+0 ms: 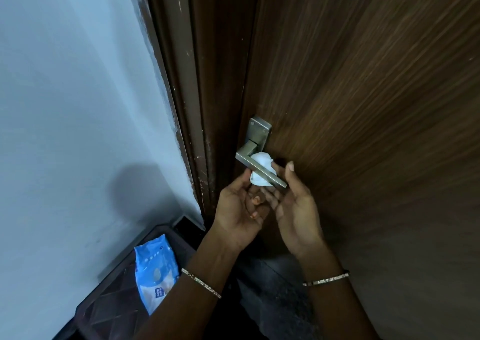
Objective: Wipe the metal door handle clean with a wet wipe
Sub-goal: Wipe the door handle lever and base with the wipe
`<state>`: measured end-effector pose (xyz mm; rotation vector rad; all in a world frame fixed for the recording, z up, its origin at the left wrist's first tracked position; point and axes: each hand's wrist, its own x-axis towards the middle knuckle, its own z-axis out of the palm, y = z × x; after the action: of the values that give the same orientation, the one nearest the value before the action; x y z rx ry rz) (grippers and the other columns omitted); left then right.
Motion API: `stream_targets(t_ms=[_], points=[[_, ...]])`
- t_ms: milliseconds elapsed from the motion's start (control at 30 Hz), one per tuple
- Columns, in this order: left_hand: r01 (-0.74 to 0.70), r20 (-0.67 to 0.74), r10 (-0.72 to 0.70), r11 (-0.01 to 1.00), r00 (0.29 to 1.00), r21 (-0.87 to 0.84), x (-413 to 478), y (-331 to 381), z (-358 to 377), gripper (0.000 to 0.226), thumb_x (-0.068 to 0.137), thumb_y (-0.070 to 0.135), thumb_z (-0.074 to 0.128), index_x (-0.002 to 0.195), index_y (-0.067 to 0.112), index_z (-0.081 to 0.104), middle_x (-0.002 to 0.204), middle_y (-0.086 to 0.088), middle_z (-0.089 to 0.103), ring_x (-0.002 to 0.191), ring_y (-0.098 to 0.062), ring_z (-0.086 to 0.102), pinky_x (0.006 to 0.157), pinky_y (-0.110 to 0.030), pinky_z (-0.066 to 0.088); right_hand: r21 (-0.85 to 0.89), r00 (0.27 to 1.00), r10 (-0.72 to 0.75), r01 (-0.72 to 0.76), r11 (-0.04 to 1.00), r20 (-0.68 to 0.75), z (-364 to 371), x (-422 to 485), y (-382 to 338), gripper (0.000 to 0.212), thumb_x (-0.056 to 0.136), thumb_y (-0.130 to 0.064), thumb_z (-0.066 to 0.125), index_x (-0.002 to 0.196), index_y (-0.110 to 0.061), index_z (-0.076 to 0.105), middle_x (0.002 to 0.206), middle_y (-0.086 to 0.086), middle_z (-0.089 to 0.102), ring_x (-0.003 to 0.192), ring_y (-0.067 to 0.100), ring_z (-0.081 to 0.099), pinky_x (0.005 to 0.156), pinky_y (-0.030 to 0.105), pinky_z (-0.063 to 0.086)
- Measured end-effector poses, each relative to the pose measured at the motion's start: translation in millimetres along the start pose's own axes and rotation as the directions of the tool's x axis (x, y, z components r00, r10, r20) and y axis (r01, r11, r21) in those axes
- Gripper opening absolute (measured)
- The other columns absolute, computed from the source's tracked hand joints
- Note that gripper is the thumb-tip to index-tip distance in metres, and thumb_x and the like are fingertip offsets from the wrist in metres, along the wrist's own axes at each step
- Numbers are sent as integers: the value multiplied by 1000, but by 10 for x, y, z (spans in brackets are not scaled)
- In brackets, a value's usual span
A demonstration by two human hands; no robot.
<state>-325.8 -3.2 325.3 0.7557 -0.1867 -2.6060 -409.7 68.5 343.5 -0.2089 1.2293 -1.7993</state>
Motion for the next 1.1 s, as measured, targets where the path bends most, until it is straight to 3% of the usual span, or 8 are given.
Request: stream_targets(t_ms=[100,167,300,467,667,767,933,1100], points=[[-28,-70,37,992,997,123,-38,53,-41,29,94,32,56,112,12,68,93,-2,72,40,-4,42,30,-15,27,-105,997,-24,31,994,67,89,75,-86,32,92,-41,59,109,-22,78,120,1,75,117,12,68,98,29,51],[-52,-173,117,939,978,340,-68,150,-56,25,95,33,56,107,17,71,102,-2,75,39,-6,46,29,-15,23,-254,996,-73,82,964,46,143,135,-123,21,93,-24,63,96,-33,81,107,-6,79,104,4,72,92,25,50],[-154,-256,466,676,847,721,-80,383,-60,25,97,36,54,103,22,74,97,7,78,40,-8,55,38,-18,30,-526,980,-199,178,832,16,200,193,-51,24,95,-14,64,116,-21,74,112,-3,77,109,7,71,100,32,53],[-264,-188,547,640,816,722,-38,383,116,33,89,46,66,92,15,76,81,0,78,41,-10,53,38,-18,34,-665,929,-369,279,693,5,220,216,-37,20,88,-17,72,102,-30,75,93,-12,79,91,-1,74,88,31,59],[-279,-268,556,708,787,648,15,367,179,29,83,38,76,85,9,79,57,-2,65,42,-12,48,44,-23,38,-519,883,-406,239,820,-235,371,249,54,12,87,-18,75,92,-28,79,85,-11,80,82,3,76,79,28,61],[-269,-275,561,699,781,663,20,374,169,28,81,39,77,82,11,80,65,-7,72,45,-12,50,49,-25,41,-488,869,-399,223,844,-292,443,248,114,10,86,-18,78,95,-21,80,88,-9,80,85,3,76,71,23,61],[-263,-253,554,686,793,679,8,410,160,24,82,38,77,79,14,81,72,-6,75,47,-12,51,52,-26,44,-568,942,-326,227,791,-78,319,293,-64,11,84,-17,79,95,-17,80,86,-5,81,83,7,77,76,24,61],[-254,-237,545,676,804,692,-16,419,168,29,83,40,75,82,11,80,52,-2,65,38,-10,46,42,-18,39,-596,956,-290,254,761,38,154,271,-114,9,86,-19,76,93,-22,80,84,-2,81,82,13,78,67,23,60]])
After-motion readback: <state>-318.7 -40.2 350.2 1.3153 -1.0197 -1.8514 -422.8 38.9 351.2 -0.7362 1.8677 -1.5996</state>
